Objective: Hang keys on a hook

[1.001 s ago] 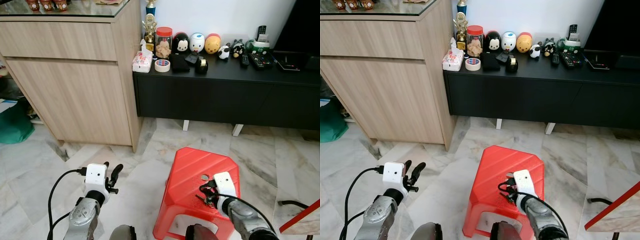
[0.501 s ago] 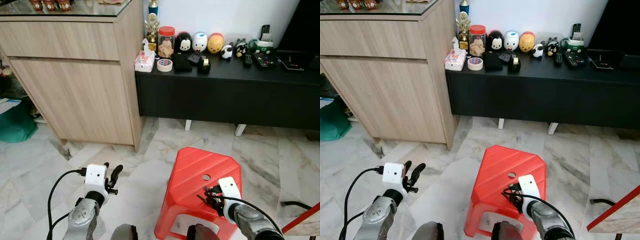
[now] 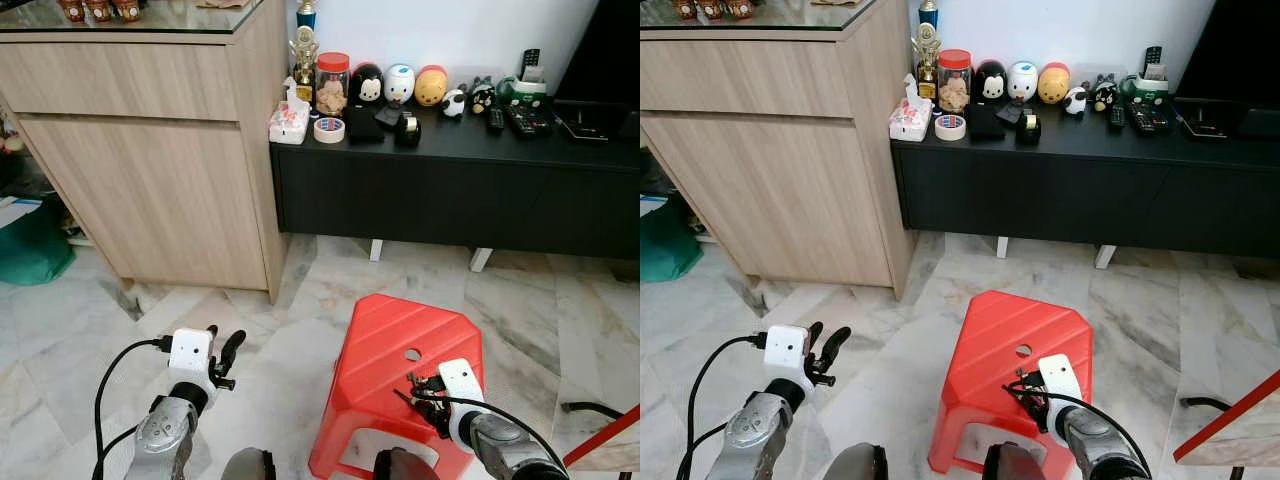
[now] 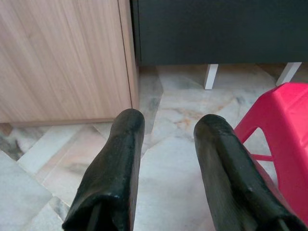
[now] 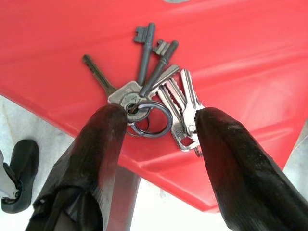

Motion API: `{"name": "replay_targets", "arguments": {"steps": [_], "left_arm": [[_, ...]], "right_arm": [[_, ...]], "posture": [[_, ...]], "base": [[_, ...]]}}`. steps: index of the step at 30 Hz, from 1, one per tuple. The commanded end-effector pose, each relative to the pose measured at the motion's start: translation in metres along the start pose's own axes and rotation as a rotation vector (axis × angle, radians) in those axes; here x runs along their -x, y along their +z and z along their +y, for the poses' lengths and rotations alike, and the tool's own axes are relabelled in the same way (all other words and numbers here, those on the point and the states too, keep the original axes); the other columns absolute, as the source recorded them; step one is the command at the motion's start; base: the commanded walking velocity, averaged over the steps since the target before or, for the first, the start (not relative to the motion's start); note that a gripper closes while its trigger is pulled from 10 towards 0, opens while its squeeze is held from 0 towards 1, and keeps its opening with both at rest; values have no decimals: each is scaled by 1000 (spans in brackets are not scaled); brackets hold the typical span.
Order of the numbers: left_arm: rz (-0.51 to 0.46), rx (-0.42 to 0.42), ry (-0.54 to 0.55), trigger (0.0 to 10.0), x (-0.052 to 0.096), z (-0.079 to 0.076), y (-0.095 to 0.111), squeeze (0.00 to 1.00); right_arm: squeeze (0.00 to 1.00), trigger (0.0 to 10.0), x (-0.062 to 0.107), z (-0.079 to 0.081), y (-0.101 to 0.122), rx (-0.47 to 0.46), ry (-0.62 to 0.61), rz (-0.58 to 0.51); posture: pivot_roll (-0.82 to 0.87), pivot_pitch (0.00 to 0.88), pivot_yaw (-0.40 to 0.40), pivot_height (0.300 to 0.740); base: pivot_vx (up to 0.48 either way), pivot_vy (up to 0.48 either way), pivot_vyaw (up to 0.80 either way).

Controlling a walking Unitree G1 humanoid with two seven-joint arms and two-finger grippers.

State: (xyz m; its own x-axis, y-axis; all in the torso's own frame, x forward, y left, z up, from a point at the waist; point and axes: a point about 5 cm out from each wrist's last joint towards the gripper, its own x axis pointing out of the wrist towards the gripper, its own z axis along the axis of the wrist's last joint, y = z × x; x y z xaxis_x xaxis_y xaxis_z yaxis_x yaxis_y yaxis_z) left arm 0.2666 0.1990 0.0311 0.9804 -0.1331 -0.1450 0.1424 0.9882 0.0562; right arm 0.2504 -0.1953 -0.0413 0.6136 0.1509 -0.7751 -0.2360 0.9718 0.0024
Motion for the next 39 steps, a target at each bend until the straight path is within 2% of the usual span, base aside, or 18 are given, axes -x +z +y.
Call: {"name": "replay_targets", "arguments": {"steps": [1,5,6,7,8,19,24,27,31,36,39], "left_arm": [[17,-10,-7,10000,2,1,-2,0],[20,-14,-7,10000,2,1,-2,0],[20,-15,-8,10000,2,1,-2,0],[20,-15,-8,10000,2,1,-2,0],[20,-16,-9,10000,2,1,-2,0],[28,-27,-16,10000,2,0,-3,0],[30,-28,-18,10000,2,0,-4,0],[32,-27,-19,10000,2,-1,-4,0],[33,-27,-19,10000,2,-1,-4,0],[37,-34,-23,10000,2,-2,-5,0],[40,-41,-26,10000,3,-2,-6,0]], "right_arm": [[0,10000,0,1,-3,-11,3,15],[0,10000,-1,4,-7,-17,14,26],[0,7451,-1,5,-7,-17,15,26],[0,1647,-1,5,-8,-19,16,24],[0,0,-1,6,-8,-28,18,22],[0,0,-2,12,-13,-37,30,25],[0,0,-3,13,-8,-48,22,-13],[0,0,-3,16,2,-74,35,-87],[0,0,-4,18,3,-91,44,-92],[0,0,-5,27,5,-75,102,-105],[0,0,-5,27,6,-69,97,-123]], "posture": [[80,47,-27,628],[82,47,-25,628],[82,47,-25,628],[82,47,-25,628],[83,46,-23,628],[84,47,-21,628],[86,51,-22,628],[86,51,-22,628],[83,50,-21,628],[85,49,-22,628],[84,50,-24,628]], "base": [[0,0,0],[0,0,0],[0,0,0],[0,0,0],[0,0,0],[0,0,0],[0,0,0],[0,0,0],[0,0,0],[0,0,0],[0,0,0]]}}
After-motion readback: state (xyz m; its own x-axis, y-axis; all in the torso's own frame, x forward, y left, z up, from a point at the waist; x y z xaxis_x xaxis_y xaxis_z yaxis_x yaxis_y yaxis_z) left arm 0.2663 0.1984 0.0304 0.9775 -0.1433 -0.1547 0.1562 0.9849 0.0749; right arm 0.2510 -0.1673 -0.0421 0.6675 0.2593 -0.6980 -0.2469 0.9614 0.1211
